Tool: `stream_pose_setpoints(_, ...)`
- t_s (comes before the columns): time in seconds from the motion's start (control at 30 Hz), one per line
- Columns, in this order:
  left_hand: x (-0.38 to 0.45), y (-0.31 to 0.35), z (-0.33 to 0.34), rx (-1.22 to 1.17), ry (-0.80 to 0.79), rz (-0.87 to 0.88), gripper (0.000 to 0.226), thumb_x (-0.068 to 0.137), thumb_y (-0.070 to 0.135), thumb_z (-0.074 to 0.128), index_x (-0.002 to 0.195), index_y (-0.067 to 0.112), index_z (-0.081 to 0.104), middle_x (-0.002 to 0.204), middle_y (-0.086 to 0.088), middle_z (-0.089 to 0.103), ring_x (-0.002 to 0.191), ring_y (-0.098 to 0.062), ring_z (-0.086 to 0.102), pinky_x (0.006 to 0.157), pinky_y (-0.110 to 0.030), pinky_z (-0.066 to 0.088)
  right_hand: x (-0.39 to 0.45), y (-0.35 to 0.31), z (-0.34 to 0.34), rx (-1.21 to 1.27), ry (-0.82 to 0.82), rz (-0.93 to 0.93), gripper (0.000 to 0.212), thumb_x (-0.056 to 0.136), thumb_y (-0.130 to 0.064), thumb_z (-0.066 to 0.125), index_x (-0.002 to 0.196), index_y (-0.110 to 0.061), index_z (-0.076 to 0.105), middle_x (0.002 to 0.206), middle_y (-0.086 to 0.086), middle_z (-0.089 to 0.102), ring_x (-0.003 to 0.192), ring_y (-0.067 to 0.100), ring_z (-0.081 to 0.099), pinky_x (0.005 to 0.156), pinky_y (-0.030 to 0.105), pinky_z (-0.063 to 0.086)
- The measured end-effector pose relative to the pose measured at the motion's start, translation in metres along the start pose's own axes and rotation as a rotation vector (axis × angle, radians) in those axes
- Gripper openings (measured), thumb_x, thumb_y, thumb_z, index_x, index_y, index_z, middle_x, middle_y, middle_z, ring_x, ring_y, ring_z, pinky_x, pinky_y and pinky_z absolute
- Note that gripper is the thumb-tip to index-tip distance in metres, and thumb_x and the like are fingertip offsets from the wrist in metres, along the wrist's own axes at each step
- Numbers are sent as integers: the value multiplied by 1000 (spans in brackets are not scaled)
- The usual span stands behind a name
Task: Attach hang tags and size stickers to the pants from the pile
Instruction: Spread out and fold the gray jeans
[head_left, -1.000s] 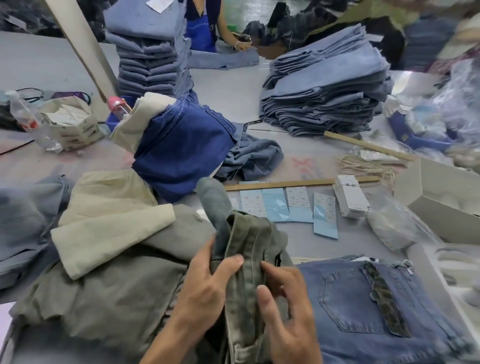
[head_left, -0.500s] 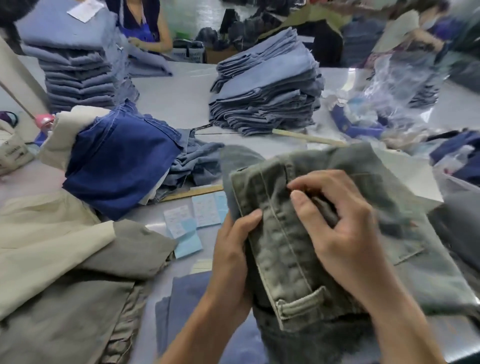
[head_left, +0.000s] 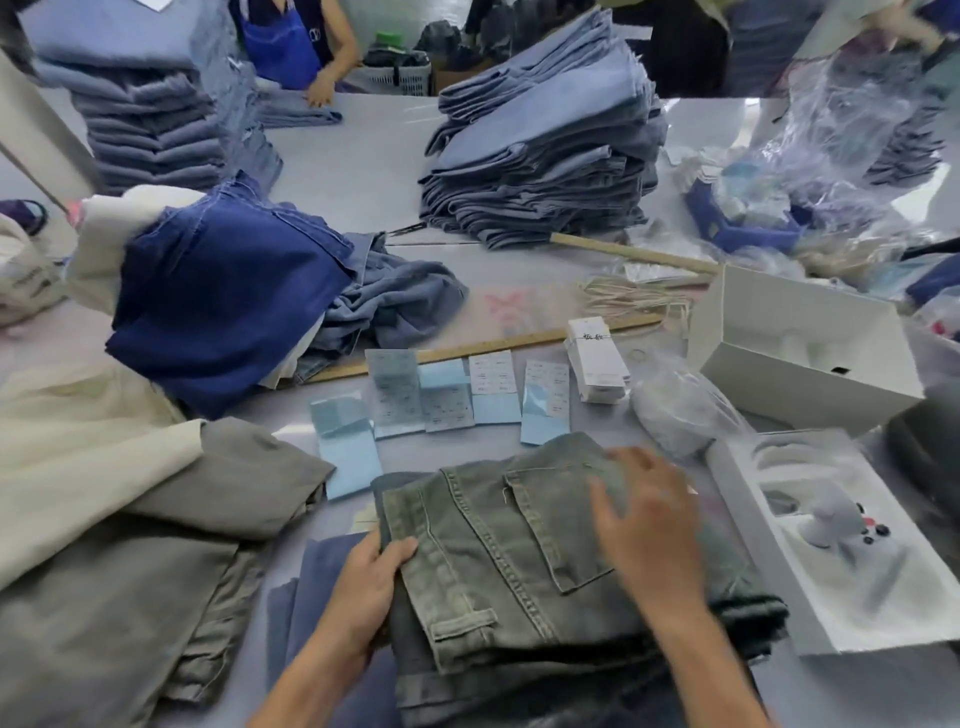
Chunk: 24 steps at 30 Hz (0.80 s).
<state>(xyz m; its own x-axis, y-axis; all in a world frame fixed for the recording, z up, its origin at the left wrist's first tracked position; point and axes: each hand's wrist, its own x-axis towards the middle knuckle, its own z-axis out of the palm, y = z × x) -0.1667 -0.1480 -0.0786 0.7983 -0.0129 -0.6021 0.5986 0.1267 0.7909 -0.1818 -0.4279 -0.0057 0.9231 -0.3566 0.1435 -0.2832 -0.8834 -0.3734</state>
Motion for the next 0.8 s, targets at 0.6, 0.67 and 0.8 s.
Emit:
stream_pose_setpoints(0.6, -28, -33, -51, 136, 44, 246, 43, 79, 42, 75, 118, 27, 68, 117, 0, 75, 114, -25, 69, 87, -29, 56, -66, 62, -39, 175, -317, 313, 26, 95, -33, 65, 117, -23, 56, 118, 6, 66, 110, 30, 62, 88, 41, 47)
stream_pose_setpoints(0.67, -38, -47, -53, 342, 47, 143, 57, 74, 51, 73, 124, 27, 63, 121, 7, 71, 121, -19, 64, 88, -18, 50, -84, 53, -28, 147, -356, 356, 38, 99, -31, 59, 132, -15, 51, 135, 10, 55, 124, 30, 53, 95, 41, 45)
stream_pose_setpoints(0.8, -43, -24, -55, 1136, 330, 249, 84, 89, 64, 64, 154, 21, 34, 147, -10, 51, 134, -32, 48, 108, -46, 43, -75, 39, -47, -240, -203, 148, 68, 91, -39, 66, 150, -16, 41, 150, 10, 36, 131, 33, 42, 102, 47, 44)
